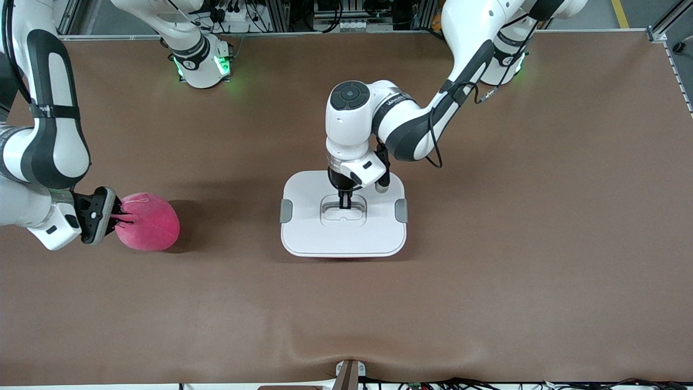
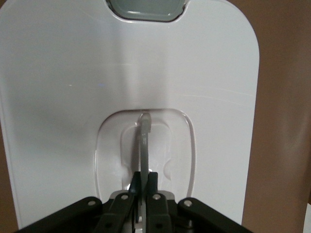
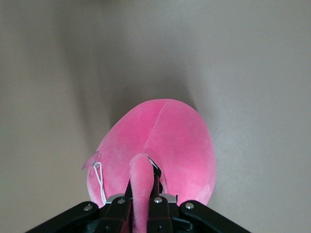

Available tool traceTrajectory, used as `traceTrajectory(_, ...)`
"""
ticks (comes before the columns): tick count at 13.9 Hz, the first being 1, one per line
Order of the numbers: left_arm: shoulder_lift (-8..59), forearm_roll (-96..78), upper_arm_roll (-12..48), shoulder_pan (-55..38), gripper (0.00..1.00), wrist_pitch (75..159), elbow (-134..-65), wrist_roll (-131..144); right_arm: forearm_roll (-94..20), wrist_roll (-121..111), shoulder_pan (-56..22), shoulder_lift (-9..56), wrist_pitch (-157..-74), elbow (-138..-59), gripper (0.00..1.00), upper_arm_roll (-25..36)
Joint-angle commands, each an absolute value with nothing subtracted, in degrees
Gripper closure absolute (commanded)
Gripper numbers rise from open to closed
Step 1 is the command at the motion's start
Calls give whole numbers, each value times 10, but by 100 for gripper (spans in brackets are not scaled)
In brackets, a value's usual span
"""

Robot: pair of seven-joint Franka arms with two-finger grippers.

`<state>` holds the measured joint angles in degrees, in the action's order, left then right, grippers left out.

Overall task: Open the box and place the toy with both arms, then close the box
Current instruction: 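Lift the lid aside with the left gripper while the right gripper lifts the toy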

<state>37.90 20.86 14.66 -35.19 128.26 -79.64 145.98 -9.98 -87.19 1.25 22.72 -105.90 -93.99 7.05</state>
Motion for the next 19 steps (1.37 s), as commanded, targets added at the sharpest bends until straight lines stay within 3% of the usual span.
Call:
traceTrajectory(1, 370, 224, 141, -355, 100, 1282, -788, 1462, -116, -834, 24, 221, -1044, -921, 100, 64)
traceTrajectory(13, 307, 215, 144, -337, 100, 1239, -792, 1418, -143, -718, 23, 209, -1020, -921, 100, 63)
traceTrajectory(19, 255, 116, 152, -239, 100, 1214, -793, 1210, -143, -606, 5, 193, -1018, -916, 100, 57)
